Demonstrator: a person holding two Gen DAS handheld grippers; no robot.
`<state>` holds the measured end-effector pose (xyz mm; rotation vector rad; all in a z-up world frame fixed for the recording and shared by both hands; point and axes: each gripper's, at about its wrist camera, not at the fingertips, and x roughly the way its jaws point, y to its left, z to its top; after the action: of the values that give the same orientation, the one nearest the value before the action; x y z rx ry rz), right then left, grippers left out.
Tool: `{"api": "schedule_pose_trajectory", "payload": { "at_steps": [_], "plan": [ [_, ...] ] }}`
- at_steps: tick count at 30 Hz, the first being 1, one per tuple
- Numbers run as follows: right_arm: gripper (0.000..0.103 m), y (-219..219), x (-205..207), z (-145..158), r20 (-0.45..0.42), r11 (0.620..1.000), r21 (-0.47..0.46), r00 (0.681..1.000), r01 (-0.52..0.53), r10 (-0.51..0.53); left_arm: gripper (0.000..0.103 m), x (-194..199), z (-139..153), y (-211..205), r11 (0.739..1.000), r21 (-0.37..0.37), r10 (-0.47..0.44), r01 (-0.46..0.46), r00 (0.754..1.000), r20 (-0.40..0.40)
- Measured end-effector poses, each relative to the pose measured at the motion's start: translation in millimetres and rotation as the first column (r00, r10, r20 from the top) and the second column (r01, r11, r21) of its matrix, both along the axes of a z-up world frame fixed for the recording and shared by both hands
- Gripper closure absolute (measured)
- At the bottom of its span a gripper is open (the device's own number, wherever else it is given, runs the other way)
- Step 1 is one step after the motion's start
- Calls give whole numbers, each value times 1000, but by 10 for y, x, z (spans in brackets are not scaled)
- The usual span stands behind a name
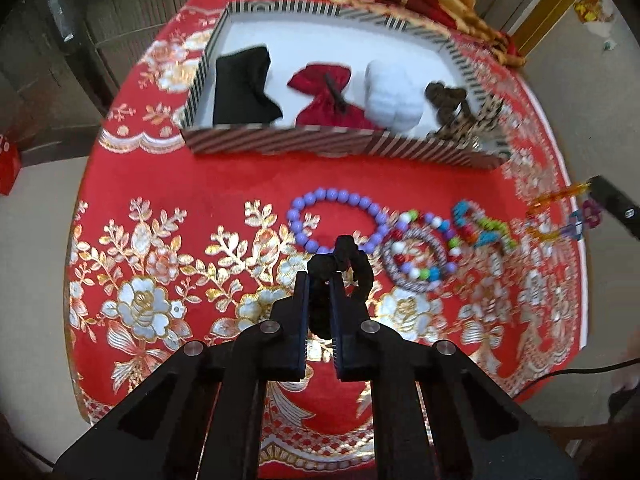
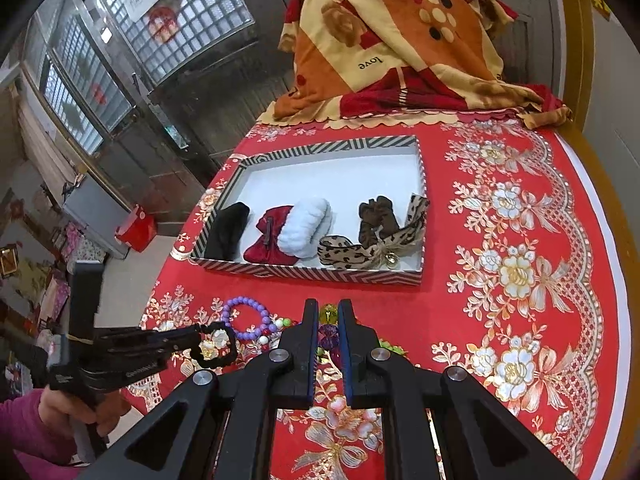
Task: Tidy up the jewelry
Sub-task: 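Lift the black scrunchie with the left tool while the right tool grasps the amber bead bracelet, then carry the black scrunchie and amber bracelet over the striped tray with both tools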
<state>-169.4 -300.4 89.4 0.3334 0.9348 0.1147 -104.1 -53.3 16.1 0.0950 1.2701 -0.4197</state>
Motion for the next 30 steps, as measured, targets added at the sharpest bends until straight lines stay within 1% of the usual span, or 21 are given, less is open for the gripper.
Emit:
{"api": "schedule_pose_trajectory", "payload": {
  "at_steps": [3,8,18,25,30],
  "plan": [
    [94,18,30,20,4,1000,-2,1000,-9,9,95,2,147,1,1000,-16,-4,4,1000,20],
    [94,49,92,62,13,1000,-6,1000,-18,19,95,69,302,29,1000,-20,-13,14,998,62],
    [94,100,315,161,25,999,-32,999,-42,43,95,301,457,-43,1000,7,-18,17,991,132],
    [94,132,611,198,25,997,-42,998,-62,63,95,594,562,-57,1000,18,-8,5,986,167],
    [94,201,906,234,28,995,-52,996,-84,86,95,916,623,-57,1000,18,9,-13,984,178]
  ]
}}
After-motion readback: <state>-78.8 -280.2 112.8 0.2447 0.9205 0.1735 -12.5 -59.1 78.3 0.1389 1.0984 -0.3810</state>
